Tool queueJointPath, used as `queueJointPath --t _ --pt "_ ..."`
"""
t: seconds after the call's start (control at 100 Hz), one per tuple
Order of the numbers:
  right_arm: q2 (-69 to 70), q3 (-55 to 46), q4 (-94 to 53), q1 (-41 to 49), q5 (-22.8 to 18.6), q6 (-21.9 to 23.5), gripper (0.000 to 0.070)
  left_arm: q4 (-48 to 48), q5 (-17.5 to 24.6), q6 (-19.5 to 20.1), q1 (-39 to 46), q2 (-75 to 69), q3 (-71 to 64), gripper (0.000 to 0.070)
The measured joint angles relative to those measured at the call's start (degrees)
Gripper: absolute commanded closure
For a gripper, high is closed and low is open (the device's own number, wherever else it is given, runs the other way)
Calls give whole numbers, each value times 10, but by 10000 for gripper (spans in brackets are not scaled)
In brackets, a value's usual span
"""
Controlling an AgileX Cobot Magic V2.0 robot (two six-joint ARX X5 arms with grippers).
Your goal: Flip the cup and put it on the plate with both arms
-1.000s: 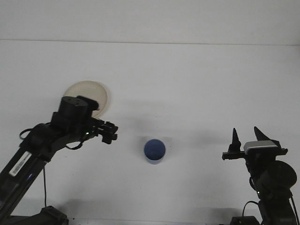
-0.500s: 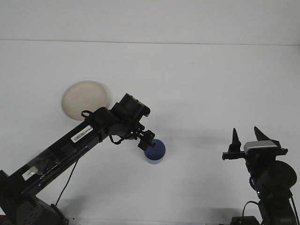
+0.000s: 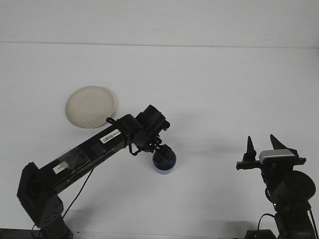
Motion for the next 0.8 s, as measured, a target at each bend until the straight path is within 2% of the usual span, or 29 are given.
queueJointPath --t 0.27,0.3,0.41,0.44,0.8 --pt "0 0 0 0 0 0 254 -8 0 4 0 32 0 338" --pt "0 0 0 0 0 0 254 -10 0 6 0 35 0 369" --pt "0 0 0 0 0 0 254 -10 0 15 0 39 0 644" --pt "0 0 0 0 0 0 254 -9 0 16 -1 39 0 700" --pt "0 0 0 0 0 0 254 -38 -5 28 -2 39 17 693"
